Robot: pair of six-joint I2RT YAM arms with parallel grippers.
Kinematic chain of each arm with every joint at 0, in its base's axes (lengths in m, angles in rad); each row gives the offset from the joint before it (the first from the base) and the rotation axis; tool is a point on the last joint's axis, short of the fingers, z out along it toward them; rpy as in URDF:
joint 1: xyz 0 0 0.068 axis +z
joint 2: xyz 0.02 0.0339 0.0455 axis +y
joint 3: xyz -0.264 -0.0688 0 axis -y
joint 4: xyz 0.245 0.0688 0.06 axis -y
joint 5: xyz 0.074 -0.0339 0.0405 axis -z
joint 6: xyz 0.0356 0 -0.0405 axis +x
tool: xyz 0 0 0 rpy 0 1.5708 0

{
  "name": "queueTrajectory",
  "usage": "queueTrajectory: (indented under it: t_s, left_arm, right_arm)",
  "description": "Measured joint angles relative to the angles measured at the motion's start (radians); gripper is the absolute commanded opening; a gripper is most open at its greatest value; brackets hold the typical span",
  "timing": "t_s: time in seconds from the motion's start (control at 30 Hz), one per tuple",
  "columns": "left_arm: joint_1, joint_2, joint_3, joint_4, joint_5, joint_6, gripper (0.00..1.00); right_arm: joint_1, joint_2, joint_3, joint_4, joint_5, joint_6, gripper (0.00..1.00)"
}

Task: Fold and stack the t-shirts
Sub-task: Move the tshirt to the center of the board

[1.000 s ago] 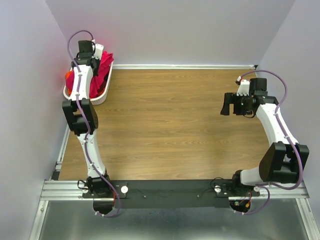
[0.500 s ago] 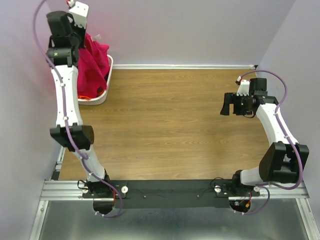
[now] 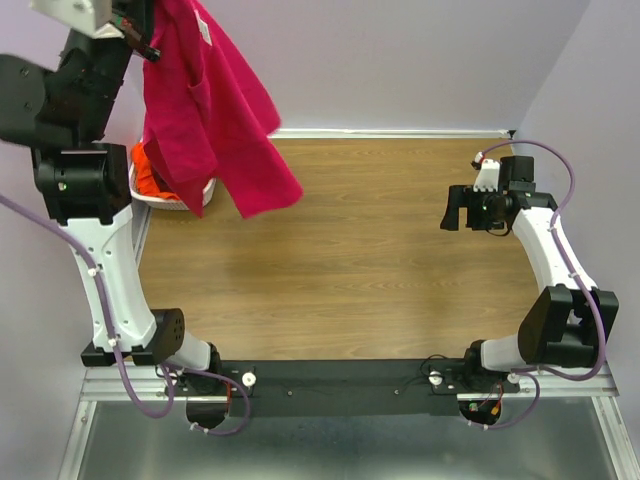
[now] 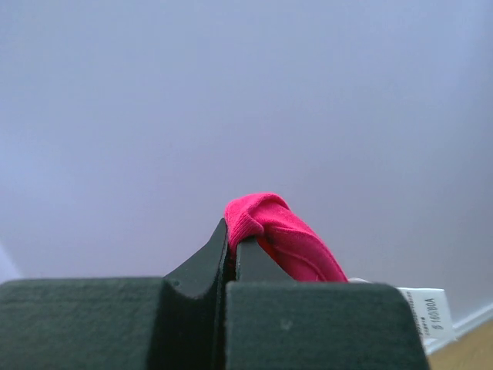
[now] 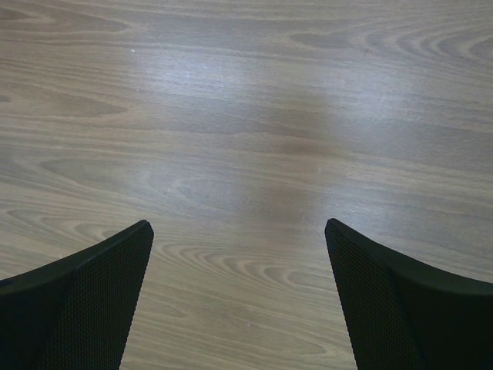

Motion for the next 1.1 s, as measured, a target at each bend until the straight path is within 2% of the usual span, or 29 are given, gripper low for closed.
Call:
queueTrajectory:
  t_s: [0.27, 0.37, 0.5, 0.63, 0.7, 0.73, 0.77, 0.8, 0.9, 0.97, 1.1]
  left_arm:
    - [-0.020, -0.009, 0.037, 0.264, 0.111, -0.244, 0.00]
    - [-0.024, -0.018, -0.023, 0.322, 0.141, -0.296, 0.00]
    - [-0.052, -0.090, -0.250, 0.353, 0.182, -0.321, 0.00]
    - [-0.093, -0.181, -0.570, 0.364, 0.240, -0.320, 0.00]
    - [-0.101, -0.220, -0.710, 0.361, 0.258, -0.301, 0.24]
    - [-0.104, -0.243, -0.788, 0.343, 0.266, -0.284, 0.65]
    - [-0.105, -0.261, -0.856, 0.312, 0.268, -0.254, 0.65]
    - [-0.105, -0.272, -0.925, 0.282, 0.263, -0.193, 0.96]
    - [-0.106, -0.255, -1.040, 0.132, 0.203, -0.039, 0.98]
    - [-0.101, -0.182, -1.035, 0.029, 0.150, 0.054, 0.95]
    - [-0.091, -0.076, -1.055, -0.140, 0.126, 0.251, 0.96]
  right_arm:
    - [0.000, -0.011, 0.000, 0.000, -0.010, 0.000, 1.00]
    - [0.000, -0.011, 0.000, 0.000, -0.014, 0.000, 1.00]
    - [0.000, -0.011, 0.000, 0.000, -0.020, 0.000, 1.00]
    - [0.000, -0.011, 0.000, 0.000, -0.029, 0.000, 1.00]
    - [0.000, -0.011, 0.000, -0.001, -0.040, 0.000, 1.00]
    - [0.000, -0.011, 0.000, -0.001, -0.047, 0.000, 1.00]
    - [0.000, -0.011, 0.000, -0.001, -0.050, 0.000, 1.00]
    - [0.000, -0.011, 0.000, -0.001, -0.062, -0.001, 1.00]
    - [0.000, -0.011, 0.000, -0.002, -0.098, -0.004, 1.00]
    - [0.000, -0.011, 0.000, -0.006, -0.128, -0.013, 1.00]
    - [0.000, -0.011, 0.000, -0.028, -0.187, -0.041, 1.00]
